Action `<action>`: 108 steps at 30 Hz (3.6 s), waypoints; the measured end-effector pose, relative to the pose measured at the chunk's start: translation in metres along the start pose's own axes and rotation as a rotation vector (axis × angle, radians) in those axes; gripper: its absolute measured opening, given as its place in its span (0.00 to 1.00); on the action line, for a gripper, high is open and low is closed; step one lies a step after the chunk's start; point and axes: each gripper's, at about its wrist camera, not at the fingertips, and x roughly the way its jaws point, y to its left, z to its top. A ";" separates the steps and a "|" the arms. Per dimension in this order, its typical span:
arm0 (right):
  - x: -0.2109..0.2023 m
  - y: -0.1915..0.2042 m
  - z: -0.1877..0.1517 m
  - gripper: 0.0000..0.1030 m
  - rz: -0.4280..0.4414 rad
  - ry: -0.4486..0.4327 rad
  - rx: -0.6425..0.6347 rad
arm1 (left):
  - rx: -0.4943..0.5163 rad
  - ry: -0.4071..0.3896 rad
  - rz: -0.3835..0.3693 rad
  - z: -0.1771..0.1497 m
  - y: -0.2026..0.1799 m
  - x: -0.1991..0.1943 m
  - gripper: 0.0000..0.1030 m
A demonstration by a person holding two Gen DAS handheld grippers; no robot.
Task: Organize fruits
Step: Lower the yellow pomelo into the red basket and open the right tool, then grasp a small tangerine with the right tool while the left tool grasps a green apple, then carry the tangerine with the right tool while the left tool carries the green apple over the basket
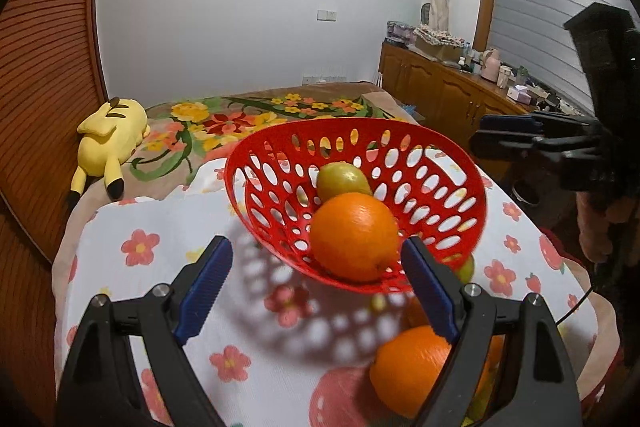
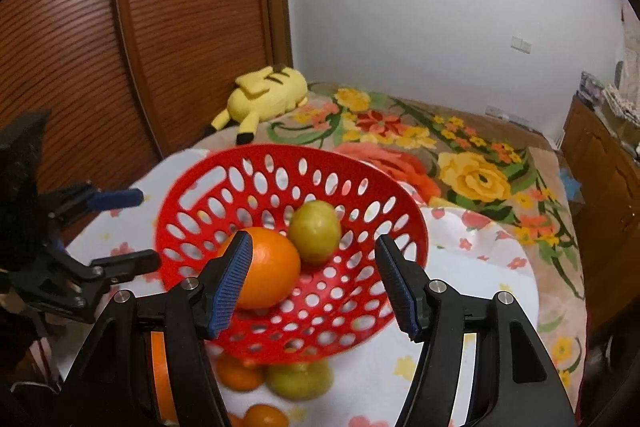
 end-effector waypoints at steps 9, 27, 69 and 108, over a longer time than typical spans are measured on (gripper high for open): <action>-0.062 0.017 -0.030 0.66 -0.026 -0.072 0.035 | 0.007 -0.036 -0.016 -0.023 -0.013 -0.034 0.84; -0.095 0.021 -0.156 0.67 -0.118 -0.028 0.174 | -0.055 0.025 -0.052 -0.092 -0.034 -0.055 0.84; -0.053 0.017 -0.208 0.29 -0.086 0.057 0.224 | -0.030 0.136 -0.120 -0.138 -0.072 -0.028 0.82; -0.050 0.021 -0.211 0.29 -0.088 0.048 0.210 | -0.052 0.034 -0.113 -0.110 -0.045 -0.061 0.56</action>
